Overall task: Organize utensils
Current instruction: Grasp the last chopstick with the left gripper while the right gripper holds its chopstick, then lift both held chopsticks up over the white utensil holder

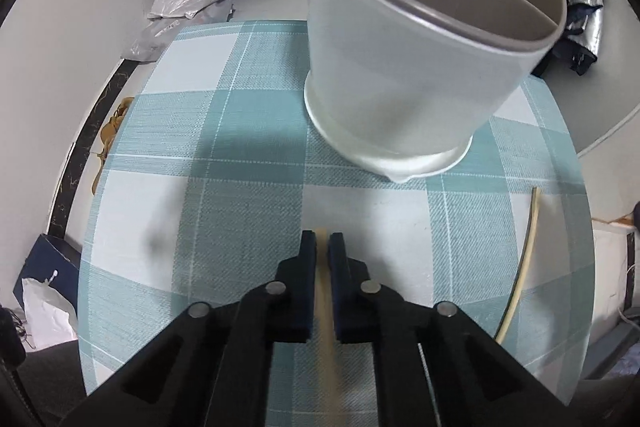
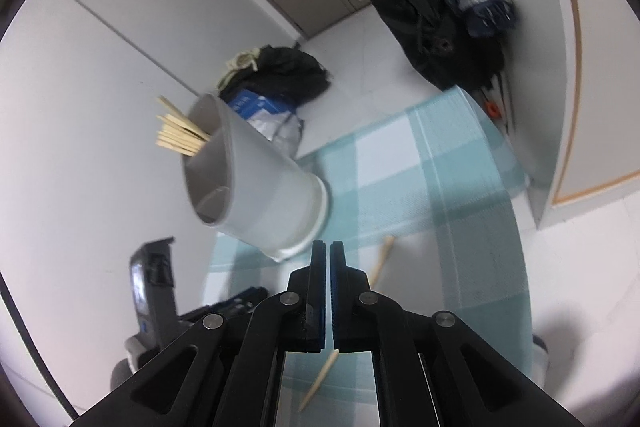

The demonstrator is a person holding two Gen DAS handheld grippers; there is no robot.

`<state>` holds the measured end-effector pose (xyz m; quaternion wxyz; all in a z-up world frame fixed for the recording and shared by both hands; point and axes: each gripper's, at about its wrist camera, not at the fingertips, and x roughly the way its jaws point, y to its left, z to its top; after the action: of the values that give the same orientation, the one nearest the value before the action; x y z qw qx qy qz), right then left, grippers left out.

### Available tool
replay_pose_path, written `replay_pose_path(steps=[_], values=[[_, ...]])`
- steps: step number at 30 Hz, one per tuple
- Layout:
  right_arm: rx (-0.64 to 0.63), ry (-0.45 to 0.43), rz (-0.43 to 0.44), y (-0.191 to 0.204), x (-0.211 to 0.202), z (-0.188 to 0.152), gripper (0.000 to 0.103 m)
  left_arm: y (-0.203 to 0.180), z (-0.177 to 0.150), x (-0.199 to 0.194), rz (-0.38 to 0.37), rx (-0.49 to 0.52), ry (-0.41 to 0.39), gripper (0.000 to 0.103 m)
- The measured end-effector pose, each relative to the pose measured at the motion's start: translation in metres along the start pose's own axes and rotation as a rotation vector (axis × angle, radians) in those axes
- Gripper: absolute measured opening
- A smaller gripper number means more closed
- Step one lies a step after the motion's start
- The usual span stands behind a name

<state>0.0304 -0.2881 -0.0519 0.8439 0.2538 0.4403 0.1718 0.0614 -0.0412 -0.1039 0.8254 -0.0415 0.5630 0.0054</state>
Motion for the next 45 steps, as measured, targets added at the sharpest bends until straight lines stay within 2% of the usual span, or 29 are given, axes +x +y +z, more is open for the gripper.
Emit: replay_pose_path(steps=[2,7,10,12,22,29,30,32,33,34,38,41,45], values=[[0.025,0.012,-0.017,-0.007,0.004,0.000,0.004,0.002,0.001,0.000,-0.013,-0.023,-0.002,0.003],[0.077,0.044,-0.054,-0.022,0.014,0.002,0.016,0.010,0.004,-0.008,-0.055,-0.039,-0.042,0.003],[0.116,0.091,-0.054,-0.030,0.027,0.005,0.027,0.022,0.004,-0.022,-0.121,-0.050,-0.107,0.003],[0.135,0.119,-0.060,-0.033,0.037,0.007,0.028,0.027,0.004,-0.033,-0.153,-0.058,-0.157,0.003],[0.029,0.249,-0.257,-0.012,0.092,0.013,0.027,0.046,0.021,-0.061,-0.304,-0.101,-0.307,0.003],[-0.117,0.234,-0.485,0.017,0.113,0.011,0.027,0.058,0.030,-0.065,-0.337,-0.105,-0.365,0.003],[-0.123,0.231,-0.509,0.019,0.115,0.010,0.026,0.059,0.031,-0.064,-0.337,-0.111,-0.368,0.003],[-0.140,0.219,-0.562,0.024,0.121,0.008,0.018,0.062,0.031,-0.064,-0.338,-0.126,-0.375,0.003],[-0.151,0.211,-0.577,0.025,0.122,0.007,0.010,0.064,0.031,-0.065,-0.343,-0.135,-0.376,0.003],[-0.158,0.206,-0.586,0.026,0.123,0.007,0.008,0.067,0.031,-0.067,-0.345,-0.140,-0.377,0.003],[-0.128,0.183,-0.559,0.019,0.118,0.005,0.005,0.073,0.031,-0.071,-0.340,-0.157,-0.395,0.003],[-0.086,0.166,-0.485,0.014,0.111,0.005,0.005,0.073,0.029,-0.074,-0.341,-0.160,-0.404,0.003],[-0.090,0.096,-0.381,0.020,0.091,0.000,0.005,0.070,0.025,-0.078,-0.341,-0.146,-0.417,0.003]])
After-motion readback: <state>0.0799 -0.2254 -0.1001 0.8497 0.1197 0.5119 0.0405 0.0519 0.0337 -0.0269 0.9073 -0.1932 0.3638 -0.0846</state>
